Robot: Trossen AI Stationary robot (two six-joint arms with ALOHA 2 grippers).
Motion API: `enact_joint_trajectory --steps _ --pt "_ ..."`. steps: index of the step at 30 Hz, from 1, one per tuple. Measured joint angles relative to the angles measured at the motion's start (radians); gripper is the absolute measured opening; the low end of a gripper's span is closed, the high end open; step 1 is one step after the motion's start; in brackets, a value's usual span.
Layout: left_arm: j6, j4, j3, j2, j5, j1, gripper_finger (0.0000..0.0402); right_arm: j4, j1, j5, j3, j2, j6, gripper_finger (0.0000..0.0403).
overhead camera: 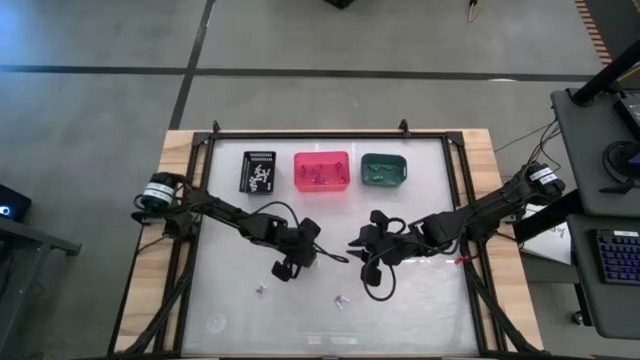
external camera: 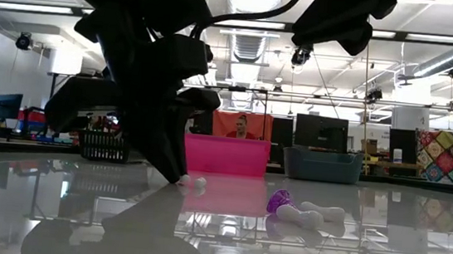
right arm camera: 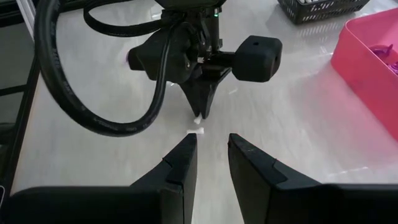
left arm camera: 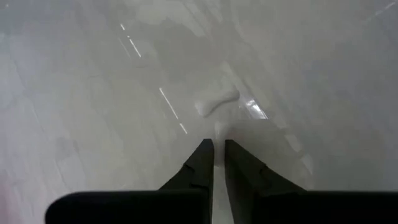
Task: Sort Halloween decoration
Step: Put the white bone toy into the black bin
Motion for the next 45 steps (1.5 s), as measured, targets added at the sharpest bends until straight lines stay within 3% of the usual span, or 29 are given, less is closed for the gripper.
enact_joint_trajectory --steps 6,14,20,23,29,31,37,45 --pt "-0.027 -0.061 -0.005 -0.048 -0.012 0.002 0.0001 0.000 0.000 0.000 0.000 0.000 0.000 0.0082" --pt "-0.075 -0.115 -0.030 -0.213 -0.012 0.017 0.0000 0.000 0.000 -0.001 0.000 0.000 0.000 0.0082" --pt "-0.173 -0.145 -0.085 -0.382 -0.064 0.117 0.0000 0.002 0.000 0.000 -0.002 0.000 0.000 0.0082" --pt "-0.243 -0.148 -0.141 -0.477 -0.139 0.208 0.0000 0.005 0.000 0.000 -0.004 0.000 0.000 0.0082" --pt "-0.470 -0.188 -0.242 -0.644 -0.406 0.474 0.0000 0.022 0.000 0.028 -0.011 0.000 -0.001 0.0082" --pt "-0.548 -0.214 -0.263 -0.679 -0.388 0.586 0.0000 0.023 0.000 0.036 -0.013 0.000 -0.002 0.0082" --pt "-0.595 -0.204 -0.303 -0.685 -0.123 0.840 0.0000 0.023 0.000 0.054 -0.016 0.000 -0.004 0.0082" --pt "-0.586 -0.190 -0.291 -0.624 -0.108 0.879 0.0008 0.023 0.000 0.055 -0.018 0.000 -0.004 0.0082"
